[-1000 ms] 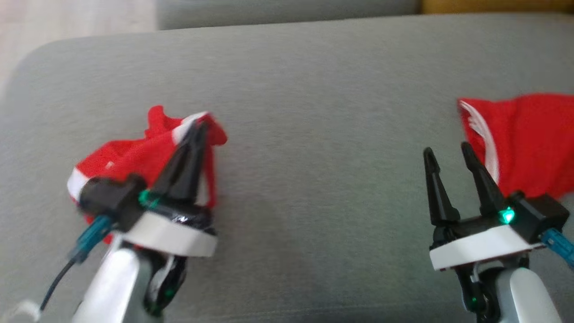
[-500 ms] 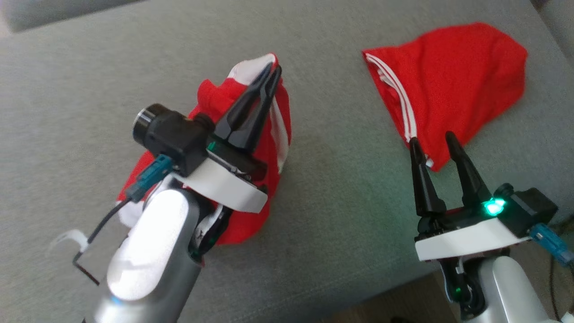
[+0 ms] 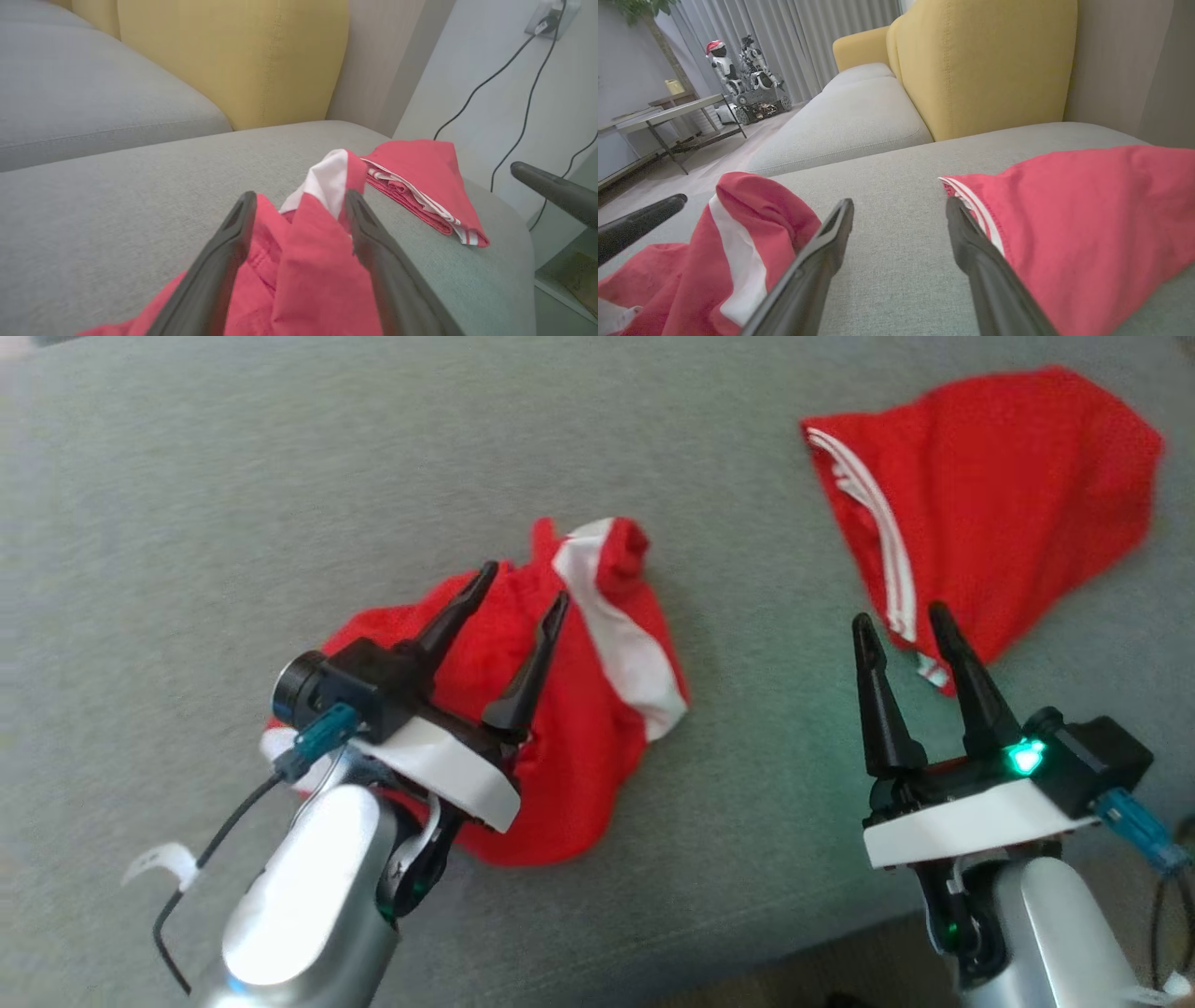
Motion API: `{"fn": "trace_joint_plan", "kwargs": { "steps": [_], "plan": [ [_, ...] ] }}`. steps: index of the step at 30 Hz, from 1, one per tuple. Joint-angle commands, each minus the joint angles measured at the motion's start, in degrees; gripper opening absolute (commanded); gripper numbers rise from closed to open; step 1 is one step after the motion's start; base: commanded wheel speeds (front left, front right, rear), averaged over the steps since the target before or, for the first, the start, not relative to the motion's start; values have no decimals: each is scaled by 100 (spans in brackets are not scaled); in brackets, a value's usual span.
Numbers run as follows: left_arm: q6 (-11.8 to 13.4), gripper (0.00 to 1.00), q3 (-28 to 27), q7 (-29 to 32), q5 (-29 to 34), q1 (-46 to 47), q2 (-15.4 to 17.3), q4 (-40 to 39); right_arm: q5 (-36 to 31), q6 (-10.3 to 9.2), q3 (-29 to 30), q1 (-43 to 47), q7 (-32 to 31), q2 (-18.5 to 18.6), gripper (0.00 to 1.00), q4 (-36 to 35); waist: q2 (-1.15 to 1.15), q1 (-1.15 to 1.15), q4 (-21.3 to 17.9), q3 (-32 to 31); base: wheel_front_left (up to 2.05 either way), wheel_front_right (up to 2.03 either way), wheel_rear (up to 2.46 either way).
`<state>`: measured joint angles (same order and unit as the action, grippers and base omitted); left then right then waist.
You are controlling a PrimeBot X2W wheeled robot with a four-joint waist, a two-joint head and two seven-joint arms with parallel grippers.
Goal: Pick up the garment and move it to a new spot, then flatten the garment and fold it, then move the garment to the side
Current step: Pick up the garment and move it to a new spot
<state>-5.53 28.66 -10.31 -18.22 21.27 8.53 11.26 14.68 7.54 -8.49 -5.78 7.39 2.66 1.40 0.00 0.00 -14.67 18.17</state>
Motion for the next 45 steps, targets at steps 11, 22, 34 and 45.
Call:
{"fn": "trace_joint_plan", "kwargs": {
  "steps": [11,22,34,45],
  "plan": [
    [710,100,-1091,-432,-68,-381,298,-377,-378,-5,145,44,-352,22,100,-304,0,0,1130,-728,0,0,0],
    [1046,100,-1890,-465,-210,-1387,673,-476,-451,-5,298,330,-589,21,100,-375,0,0,1609,-1214,0,0,0],
    [1000,100,-1815,-353,-292,-2056,797,-662,-510,-5,351,758,-741,21,100,-378,0,0,1597,-1663,0,0,0],
    [1112,100,-1747,-241,-331,-2450,820,-836,-473,-5,454,1052,-827,21,100,-499,0,0,1546,-1923,0,0,0]
  ]
}}
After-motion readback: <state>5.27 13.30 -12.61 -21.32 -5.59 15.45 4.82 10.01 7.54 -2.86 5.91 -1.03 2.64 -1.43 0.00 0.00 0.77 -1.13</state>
